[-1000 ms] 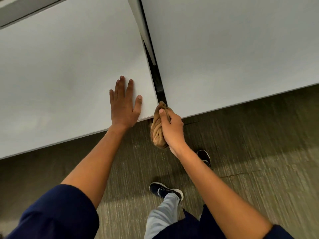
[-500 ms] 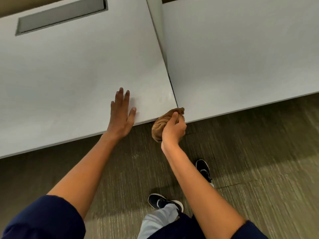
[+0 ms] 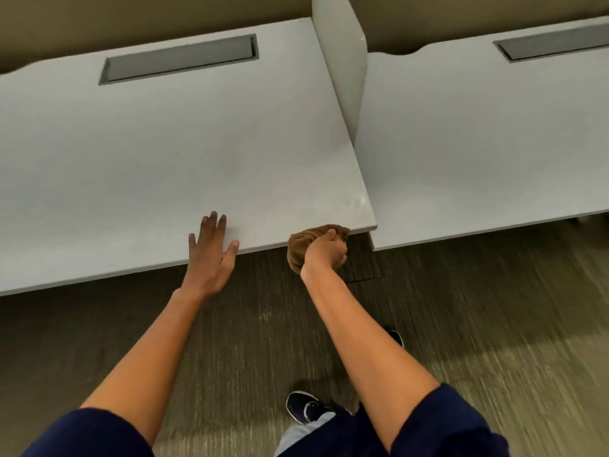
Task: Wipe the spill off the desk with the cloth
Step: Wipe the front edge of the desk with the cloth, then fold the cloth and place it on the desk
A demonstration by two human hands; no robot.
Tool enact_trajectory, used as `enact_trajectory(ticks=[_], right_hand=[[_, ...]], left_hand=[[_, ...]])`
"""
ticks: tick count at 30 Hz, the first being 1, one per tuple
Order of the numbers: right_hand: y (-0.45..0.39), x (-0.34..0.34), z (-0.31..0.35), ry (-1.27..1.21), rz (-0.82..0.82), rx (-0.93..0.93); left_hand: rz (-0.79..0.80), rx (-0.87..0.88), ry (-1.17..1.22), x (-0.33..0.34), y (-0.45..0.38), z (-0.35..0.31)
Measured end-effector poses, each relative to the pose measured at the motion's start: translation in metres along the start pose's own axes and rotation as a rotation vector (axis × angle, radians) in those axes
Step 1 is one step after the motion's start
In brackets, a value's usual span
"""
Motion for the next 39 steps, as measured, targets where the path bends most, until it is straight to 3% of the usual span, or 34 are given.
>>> enact_trajectory(ticks=[7, 14, 20, 26, 33, 39], right_hand=[[0.04, 0.024, -0.018, -0.005, 0.206, 0.251], [0.059, 0.024, -0.017, 0.067, 0.282, 0.322], [0.094, 0.037, -0.012, -0.092, 0.592, 0.394], [0.106, 0.054, 0.034, -0.187, 0.765, 0.085], [0.082, 0.065, 0.088, -0.065, 0.656, -0.344], [0.047, 0.104, 0.104, -0.04, 0.646, -0.405]], left_hand=[[0.007, -0.014, 0.091, -0.004, 0.018, 0.008], [-0.032, -0.054, 0.162, -0.025, 0.031, 0.018], [-0.075, -0.023, 0.241, -0.046, 0.036, 0.011], [-0.134, -0.009, 0.347, -0.067, 0.032, 0.002], [-0.128, -0.05, 0.463, -0.074, 0.002, -0.012], [-0.075, -0.038, 0.648, -0.07, -0.038, -0.043]])
Point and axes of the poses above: each hand's wrist, its own y-axis away from the middle knuckle, its own x-axis out of the palm, z = x × y, the point moved 6 cm from there along -y, towards the middle knuckle, and after that the axes turned 7 degrees about -y, right-handed, at the moved point
